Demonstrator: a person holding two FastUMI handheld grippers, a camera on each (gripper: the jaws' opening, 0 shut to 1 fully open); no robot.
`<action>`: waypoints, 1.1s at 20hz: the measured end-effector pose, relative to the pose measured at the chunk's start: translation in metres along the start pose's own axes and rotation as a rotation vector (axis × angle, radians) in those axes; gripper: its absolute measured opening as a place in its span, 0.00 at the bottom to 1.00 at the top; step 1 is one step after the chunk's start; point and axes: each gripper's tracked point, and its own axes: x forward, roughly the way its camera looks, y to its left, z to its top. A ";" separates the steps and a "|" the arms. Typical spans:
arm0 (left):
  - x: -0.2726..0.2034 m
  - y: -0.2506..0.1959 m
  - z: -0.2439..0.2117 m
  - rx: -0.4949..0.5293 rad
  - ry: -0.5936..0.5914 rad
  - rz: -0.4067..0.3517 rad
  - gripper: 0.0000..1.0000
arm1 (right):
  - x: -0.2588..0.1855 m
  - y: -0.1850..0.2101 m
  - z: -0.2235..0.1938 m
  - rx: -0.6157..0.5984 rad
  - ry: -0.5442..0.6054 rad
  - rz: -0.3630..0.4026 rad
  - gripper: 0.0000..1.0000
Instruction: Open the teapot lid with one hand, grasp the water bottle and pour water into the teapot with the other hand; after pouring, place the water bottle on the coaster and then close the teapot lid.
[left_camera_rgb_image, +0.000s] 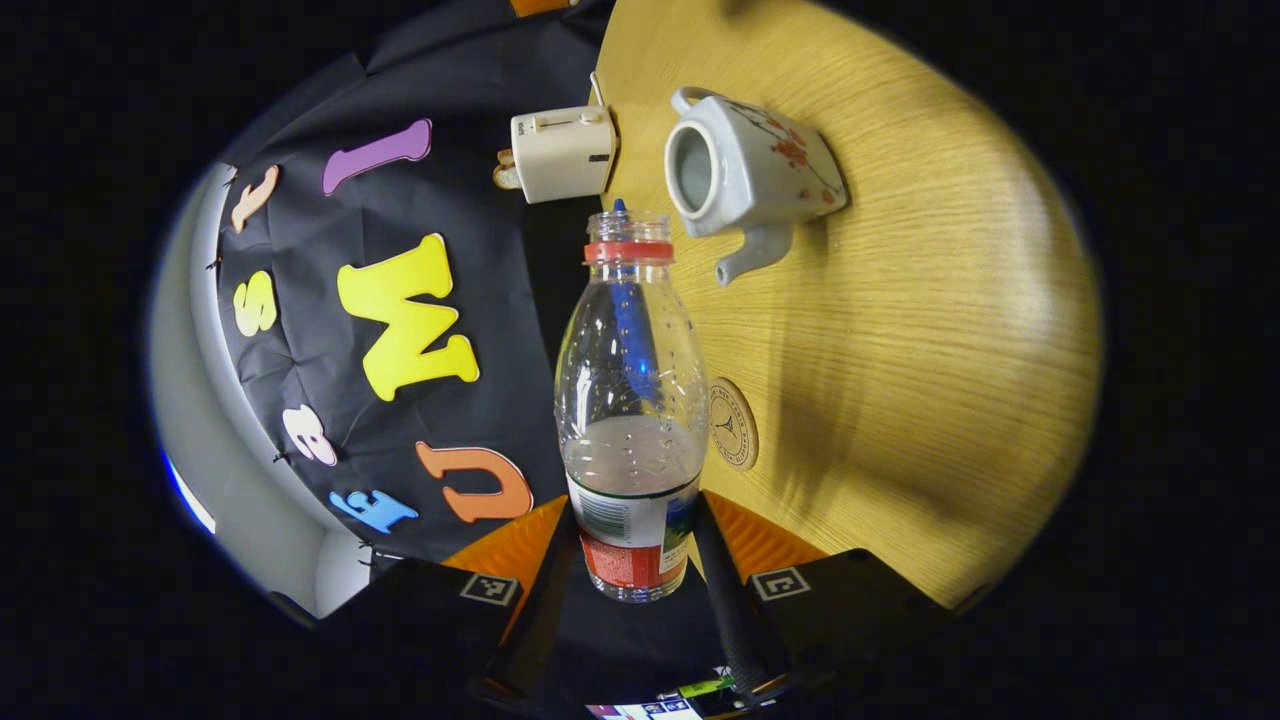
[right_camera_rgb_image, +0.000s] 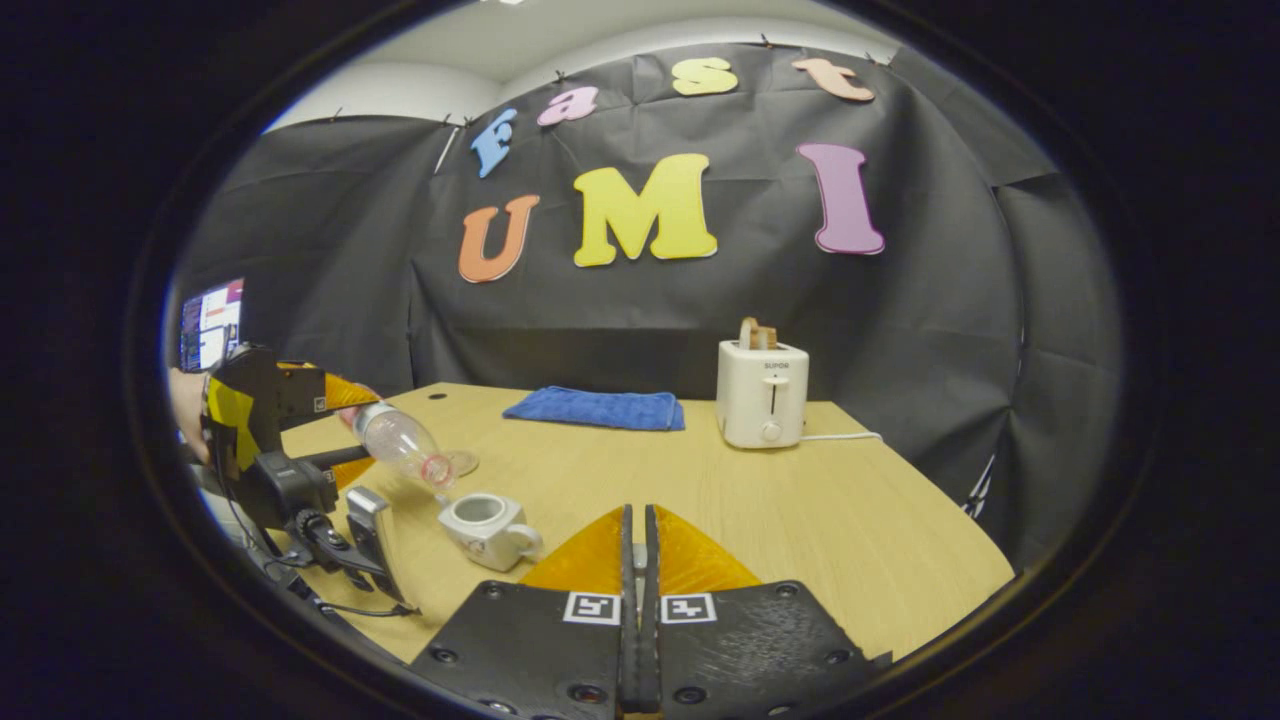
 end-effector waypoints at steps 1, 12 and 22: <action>0.001 0.001 0.002 0.009 0.003 0.002 0.70 | -0.001 -0.001 -0.001 0.003 0.001 -0.001 0.00; 0.005 0.020 0.010 0.118 0.012 0.048 0.70 | -0.004 -0.009 -0.004 0.007 0.000 -0.010 0.00; 0.006 0.034 0.017 0.206 0.016 0.086 0.70 | -0.005 -0.012 -0.006 0.012 0.003 -0.009 0.00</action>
